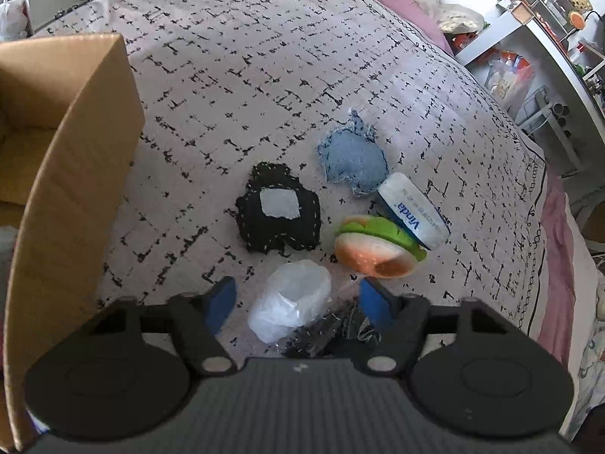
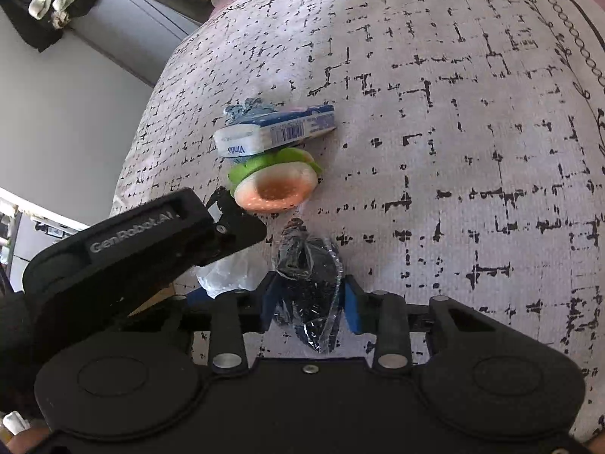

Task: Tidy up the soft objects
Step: 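Grasp the white cloth bundle with the left gripper while the right gripper grasps the clear bag, then carry the white bundle and clear bag over the box with both grippers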

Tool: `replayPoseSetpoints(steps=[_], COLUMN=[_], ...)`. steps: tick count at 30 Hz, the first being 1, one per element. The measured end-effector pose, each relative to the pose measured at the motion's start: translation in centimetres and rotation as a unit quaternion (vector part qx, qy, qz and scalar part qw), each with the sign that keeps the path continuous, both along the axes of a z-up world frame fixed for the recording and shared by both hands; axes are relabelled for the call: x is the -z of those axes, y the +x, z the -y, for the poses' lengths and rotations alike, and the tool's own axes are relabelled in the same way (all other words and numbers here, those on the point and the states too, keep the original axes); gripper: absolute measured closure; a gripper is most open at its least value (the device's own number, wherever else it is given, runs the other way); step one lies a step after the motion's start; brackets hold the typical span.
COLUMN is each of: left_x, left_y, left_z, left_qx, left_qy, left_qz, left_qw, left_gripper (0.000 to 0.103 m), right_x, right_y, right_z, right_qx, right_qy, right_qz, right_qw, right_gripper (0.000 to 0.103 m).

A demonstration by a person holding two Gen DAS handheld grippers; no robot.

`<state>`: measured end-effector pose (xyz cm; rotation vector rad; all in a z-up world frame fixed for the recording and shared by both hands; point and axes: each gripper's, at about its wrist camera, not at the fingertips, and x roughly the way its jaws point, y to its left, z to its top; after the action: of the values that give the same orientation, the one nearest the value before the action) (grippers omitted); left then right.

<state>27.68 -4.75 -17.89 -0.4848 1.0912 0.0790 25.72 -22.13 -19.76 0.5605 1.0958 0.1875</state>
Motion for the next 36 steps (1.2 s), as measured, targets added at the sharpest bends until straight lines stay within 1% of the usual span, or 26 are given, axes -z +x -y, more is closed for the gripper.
replayPoseSetpoints(steps=[2,4,6,10,12,17,20,28,36], left_x=[0.3,0.3,-0.3,-1.8,-2.6,-4.5,-5.5,-8.5,-10.7], left_y=[-0.1,-0.3,-0.8,-1.7,-2.3,-3.5,-4.5,-7.0,-9.0], left_z=[-0.1,-0.2,-0.1,-0.1,-0.1,-0.1,-0.3,-1.3,-3.0], left_qx=[-0.001,-0.001,0.002,0.002,0.0,0.002,-0.002,-0.006,-0.007], left_qy=[-0.003,-0.01,-0.004,0.004,0.008,0.015,0.019,0.028,0.044], left_qz=[-0.007,-0.011,-0.002,0.015,0.023,0.043,0.053,0.081,0.103], left_qw=[1.0,0.9999,1.0,0.9999,0.9997,0.999,0.9984,0.9963,0.9937], left_gripper=[0.061,0.061,0.061,0.061,0.061,0.061,0.061,0.061,0.061], right_x=[-0.2,-0.5,-0.8,-1.5,-1.7,-2.4,-3.1,-5.3,-7.3], right_y=[-0.1,-0.2,-0.5,-1.0,-1.2,-2.0,-2.5,-3.4,-4.9], right_z=[0.0,0.2,0.8,1.7,1.9,2.1,1.9,1.2,0.0], right_qx=[0.0,0.005,0.022,0.048,0.054,0.052,0.052,0.04,0.024], right_qy=[-0.005,-0.012,-0.023,-0.067,-0.071,-0.083,-0.099,-0.099,-0.111], right_qz=[0.003,0.006,0.012,0.03,0.032,0.046,0.06,0.097,0.131], right_qw=[1.0,1.0,0.999,0.996,0.996,0.994,0.992,0.99,0.985], right_gripper=[0.07,0.071,0.071,0.071,0.072,0.072,0.072,0.072,0.072])
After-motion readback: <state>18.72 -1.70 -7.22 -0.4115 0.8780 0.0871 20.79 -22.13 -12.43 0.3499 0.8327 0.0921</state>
